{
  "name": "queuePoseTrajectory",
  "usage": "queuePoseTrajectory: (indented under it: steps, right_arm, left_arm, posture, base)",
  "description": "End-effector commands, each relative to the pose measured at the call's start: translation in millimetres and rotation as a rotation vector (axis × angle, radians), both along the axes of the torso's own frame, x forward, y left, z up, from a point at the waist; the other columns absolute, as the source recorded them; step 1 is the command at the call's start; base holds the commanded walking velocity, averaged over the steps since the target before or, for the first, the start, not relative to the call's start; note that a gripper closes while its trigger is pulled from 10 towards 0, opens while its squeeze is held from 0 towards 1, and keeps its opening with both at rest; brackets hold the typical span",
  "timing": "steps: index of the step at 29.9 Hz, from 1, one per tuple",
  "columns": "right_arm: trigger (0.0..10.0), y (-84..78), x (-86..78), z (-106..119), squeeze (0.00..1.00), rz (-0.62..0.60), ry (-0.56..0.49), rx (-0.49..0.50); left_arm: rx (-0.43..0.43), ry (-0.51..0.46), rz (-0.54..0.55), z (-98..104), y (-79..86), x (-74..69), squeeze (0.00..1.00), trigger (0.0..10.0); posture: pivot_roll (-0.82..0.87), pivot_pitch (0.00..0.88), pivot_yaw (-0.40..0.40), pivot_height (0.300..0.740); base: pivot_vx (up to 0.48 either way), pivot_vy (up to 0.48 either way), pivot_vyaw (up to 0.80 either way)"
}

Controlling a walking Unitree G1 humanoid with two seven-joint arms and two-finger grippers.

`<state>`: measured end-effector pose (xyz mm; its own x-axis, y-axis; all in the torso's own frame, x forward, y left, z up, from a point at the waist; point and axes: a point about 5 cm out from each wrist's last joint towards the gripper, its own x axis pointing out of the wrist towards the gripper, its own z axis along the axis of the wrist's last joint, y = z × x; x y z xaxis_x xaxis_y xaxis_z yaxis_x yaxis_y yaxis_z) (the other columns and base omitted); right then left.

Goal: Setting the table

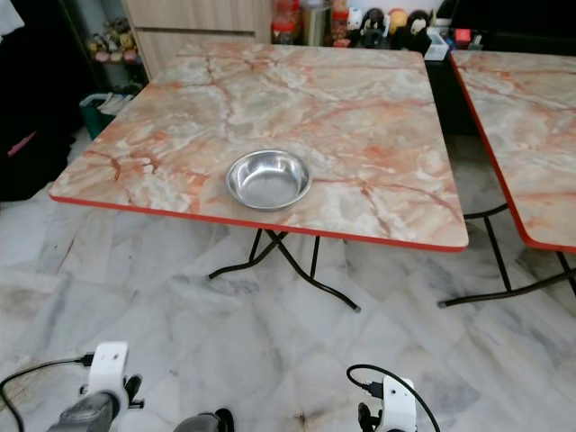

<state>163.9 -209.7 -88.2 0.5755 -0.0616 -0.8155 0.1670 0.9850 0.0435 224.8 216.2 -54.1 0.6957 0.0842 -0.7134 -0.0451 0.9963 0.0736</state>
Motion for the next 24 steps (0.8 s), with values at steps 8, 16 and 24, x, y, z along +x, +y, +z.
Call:
queuePoseTrajectory:
  steps: [8, 16, 24]
  right_arm:
    - [10.0, -2.4, -8.5, -3.2, 0.0, -0.004, 0.026, 0.002]
    - [10.0, -5.4, -12.4, -4.0, 0.0, 0.003, 0.032, -0.005]
    - [10.0, -5.7, -14.0, -4.3, 0.0, 0.042, 0.037, -0.019]
  left_arm:
    - [-0.013, 0.059, 0.017, -10.9, -6.3, -13.6, 0.0, 10.0]
    - [-0.017, 0.119, 0.04, -22.1, -10.0, -31.9, 0.0, 10.0]
    - [-0.026, 0.135, 0.089, -25.6, -5.6, -40.4, 0.0, 10.0]
  posture:
    - [-0.04, 0.094, -0.015, 0.74]
    - [-0.07, 0.069, -0.027, 0.74]
    - [-0.07, 0.063, -0.029, 0.74]
  base:
    - [0.0, 0.0, 0.0]
    - [0.0, -0.191, 0.0]
    - [0.0, -0.095, 0.0]
